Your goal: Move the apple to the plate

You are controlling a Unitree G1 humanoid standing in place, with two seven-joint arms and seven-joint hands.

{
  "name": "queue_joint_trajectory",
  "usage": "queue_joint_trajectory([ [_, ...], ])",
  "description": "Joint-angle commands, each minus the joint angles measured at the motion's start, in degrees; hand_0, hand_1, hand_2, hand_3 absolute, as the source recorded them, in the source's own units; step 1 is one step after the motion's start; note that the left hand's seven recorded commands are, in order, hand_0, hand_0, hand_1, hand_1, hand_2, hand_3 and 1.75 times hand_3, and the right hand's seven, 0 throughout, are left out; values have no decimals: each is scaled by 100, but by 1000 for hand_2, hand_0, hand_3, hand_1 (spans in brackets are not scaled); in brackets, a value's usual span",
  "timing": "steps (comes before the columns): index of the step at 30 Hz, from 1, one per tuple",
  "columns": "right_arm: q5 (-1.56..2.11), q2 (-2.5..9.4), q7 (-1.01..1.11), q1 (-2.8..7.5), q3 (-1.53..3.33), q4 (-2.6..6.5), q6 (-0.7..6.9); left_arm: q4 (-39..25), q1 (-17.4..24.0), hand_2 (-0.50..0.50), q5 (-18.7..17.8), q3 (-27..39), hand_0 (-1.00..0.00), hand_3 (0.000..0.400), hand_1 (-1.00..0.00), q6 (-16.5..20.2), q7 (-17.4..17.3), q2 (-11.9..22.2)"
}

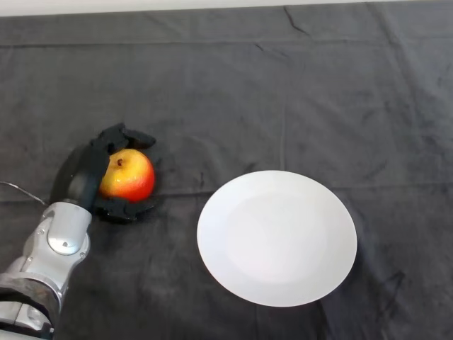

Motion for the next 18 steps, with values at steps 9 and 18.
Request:
queue_joint_trajectory([
  [9, 53, -99, 1, 203, -23, 31, -35, 131, -243, 0, 220, -204, -1000, 400, -1000, 259, 0, 203],
  [18, 53, -100, 1, 202, -23, 32, -35, -88, -424, 0, 441, -290, -1000, 400, -1000, 46, 646, 264],
])
